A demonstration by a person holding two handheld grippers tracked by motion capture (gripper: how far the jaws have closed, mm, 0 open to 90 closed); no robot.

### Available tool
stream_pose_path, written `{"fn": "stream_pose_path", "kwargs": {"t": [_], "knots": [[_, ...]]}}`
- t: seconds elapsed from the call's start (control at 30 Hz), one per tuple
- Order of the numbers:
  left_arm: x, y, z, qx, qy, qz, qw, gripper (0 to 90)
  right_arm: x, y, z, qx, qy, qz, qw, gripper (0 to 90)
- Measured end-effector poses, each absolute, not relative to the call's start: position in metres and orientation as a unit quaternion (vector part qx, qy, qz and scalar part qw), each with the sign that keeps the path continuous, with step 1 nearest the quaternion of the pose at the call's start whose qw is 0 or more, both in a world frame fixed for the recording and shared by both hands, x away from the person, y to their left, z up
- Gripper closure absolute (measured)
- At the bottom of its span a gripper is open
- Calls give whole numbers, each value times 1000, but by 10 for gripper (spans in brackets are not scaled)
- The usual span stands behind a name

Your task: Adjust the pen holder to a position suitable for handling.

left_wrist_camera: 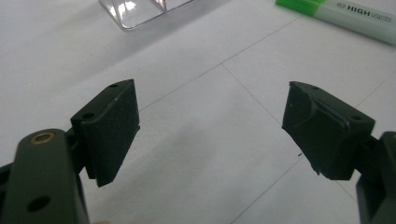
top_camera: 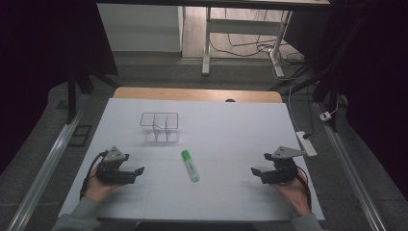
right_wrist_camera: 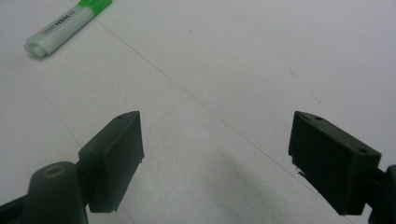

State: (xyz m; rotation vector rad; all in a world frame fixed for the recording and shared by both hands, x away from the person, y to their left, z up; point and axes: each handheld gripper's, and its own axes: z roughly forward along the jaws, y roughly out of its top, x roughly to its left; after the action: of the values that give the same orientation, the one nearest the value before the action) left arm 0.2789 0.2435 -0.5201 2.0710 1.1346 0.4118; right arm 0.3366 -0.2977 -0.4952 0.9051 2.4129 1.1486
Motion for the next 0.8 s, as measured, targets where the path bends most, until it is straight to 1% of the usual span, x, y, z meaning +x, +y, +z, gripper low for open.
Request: {"fn": "stream_pose_path", "kwargs": {"t": [0.8], "knots": [[277, 246, -518, 802, 443, 161, 368, 195, 338, -295, -495, 311, 847, 401, 157, 200]]}}
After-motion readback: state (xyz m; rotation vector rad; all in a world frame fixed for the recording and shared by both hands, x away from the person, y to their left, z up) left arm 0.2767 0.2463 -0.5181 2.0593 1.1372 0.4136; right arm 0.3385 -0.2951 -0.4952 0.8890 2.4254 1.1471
